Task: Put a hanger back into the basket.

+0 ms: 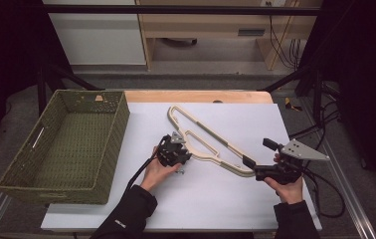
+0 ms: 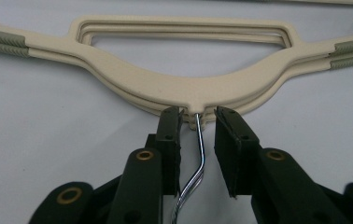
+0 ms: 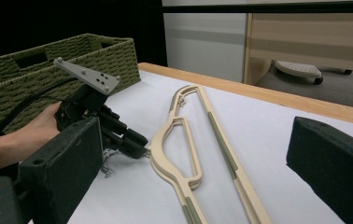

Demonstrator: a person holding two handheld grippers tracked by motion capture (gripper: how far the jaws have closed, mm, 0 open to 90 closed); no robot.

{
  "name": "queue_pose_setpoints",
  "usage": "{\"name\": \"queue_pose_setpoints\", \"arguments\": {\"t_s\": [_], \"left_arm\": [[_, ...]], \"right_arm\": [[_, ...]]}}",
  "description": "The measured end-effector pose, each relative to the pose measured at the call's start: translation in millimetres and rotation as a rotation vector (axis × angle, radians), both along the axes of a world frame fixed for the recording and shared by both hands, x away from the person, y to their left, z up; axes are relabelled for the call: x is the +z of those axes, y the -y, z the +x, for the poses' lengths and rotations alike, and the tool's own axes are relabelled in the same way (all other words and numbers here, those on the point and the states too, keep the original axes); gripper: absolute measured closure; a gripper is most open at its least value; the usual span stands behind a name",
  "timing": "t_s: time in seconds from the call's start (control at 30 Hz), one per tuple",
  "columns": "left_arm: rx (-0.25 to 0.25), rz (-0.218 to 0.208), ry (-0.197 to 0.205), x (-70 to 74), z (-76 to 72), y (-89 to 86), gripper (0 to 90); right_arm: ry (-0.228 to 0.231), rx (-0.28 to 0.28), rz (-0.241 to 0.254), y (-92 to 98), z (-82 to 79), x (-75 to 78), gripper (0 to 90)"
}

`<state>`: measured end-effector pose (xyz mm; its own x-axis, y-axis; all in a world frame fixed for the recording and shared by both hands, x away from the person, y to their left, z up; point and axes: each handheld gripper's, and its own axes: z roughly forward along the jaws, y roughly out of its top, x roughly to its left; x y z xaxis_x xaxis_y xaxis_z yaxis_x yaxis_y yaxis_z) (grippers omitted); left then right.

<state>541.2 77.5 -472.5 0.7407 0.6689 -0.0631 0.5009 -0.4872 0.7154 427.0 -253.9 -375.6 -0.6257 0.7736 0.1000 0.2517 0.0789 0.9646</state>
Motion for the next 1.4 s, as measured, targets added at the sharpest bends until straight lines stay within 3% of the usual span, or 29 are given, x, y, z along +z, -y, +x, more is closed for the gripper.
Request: {"name": "queue_pose_setpoints", "arguments": {"t_s": [0.3, 0.63, 0.7, 0.93, 1.1, 1.4], "left_arm": [[-0.014, 0.004, -0.017, -2.6, 2.2, -0.6, 82.8], [-0.032, 0.023, 0.013, 4.0, -1.2, -0.2, 86.7], [-0.03, 0.03, 0.033, 8.1, -2.2, -1.0, 87.0], [-0.04, 0.077, 0.058, 19.5, -8.0, -1.7, 87.9], [-0.031, 0.068, 0.059, 30.3, -12.8, -3.7, 88.2], [-0.048, 0.115, 0.072, 48.5, -21.8, -2.1, 88.4]], "right_arm": [[-0.002, 0.001, -0.007, -1.0, 0.8, -0.9, 4.4], [-0.012, 0.01, -0.023, -5.7, 3.3, -4.4, 4.7], [-0.014, 0.011, -0.027, -6.8, 4.2, -5.4, 4.9], [-0.039, 0.044, -0.038, -16.8, 12.0, -12.8, 6.5], [-0.069, 0.076, -0.054, -32.4, 24.2, -20.8, 7.5], [-0.093, 0.135, -0.142, -73.8, 51.8, -34.2, 12.1]]}}
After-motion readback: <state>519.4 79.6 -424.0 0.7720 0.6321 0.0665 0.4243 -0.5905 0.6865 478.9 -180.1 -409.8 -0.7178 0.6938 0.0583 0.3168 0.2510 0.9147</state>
